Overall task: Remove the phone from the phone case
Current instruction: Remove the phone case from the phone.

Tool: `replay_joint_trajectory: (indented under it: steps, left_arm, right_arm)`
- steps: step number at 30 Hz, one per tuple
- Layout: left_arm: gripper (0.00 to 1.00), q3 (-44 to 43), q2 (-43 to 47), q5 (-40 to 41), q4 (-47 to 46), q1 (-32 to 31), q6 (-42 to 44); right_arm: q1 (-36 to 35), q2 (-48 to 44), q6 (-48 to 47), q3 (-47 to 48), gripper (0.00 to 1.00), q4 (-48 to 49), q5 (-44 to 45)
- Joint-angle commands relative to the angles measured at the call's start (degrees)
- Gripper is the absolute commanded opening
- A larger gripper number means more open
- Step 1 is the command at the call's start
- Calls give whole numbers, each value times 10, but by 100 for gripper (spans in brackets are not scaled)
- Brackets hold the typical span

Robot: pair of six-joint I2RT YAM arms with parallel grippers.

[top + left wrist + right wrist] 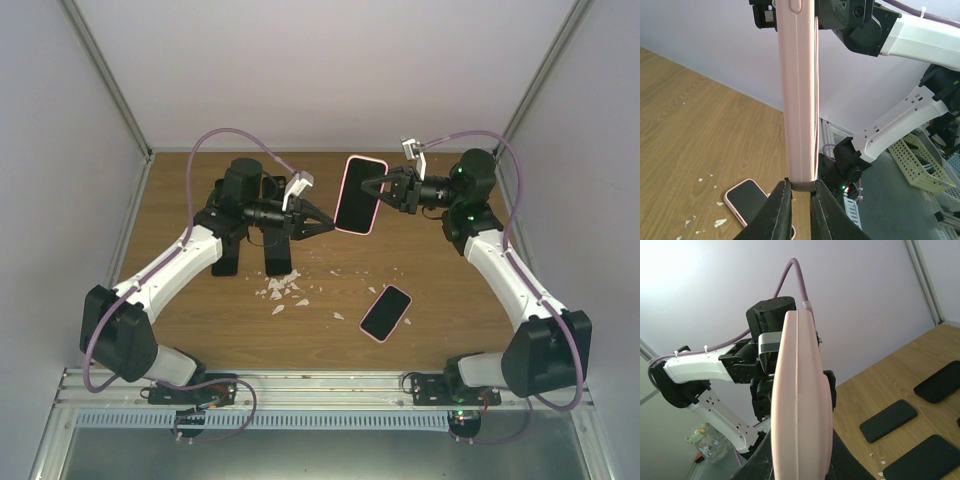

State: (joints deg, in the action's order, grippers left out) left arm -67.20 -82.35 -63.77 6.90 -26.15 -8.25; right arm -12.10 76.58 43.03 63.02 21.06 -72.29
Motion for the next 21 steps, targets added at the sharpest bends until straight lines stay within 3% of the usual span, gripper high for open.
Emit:
replay_joint_trajectory:
  steps: [1, 17, 19, 21]
  left_arm:
    - [10, -2, -11, 53, -4, 3, 14]
    - [4, -15, -23, 74, -17, 3, -15]
    - [7, -19, -23, 53, -23, 3, -15]
    - [16, -18, -20, 27, -29, 3, -11]
  right_arm:
    - [-2, -25, 76, 0, 1, 88, -36]
    - [-5, -29, 165, -23, 0, 188, -43]
    - [-5, -26, 160, -22, 0, 182, -40]
    - [-4, -24, 154, -16, 0, 174, -38]
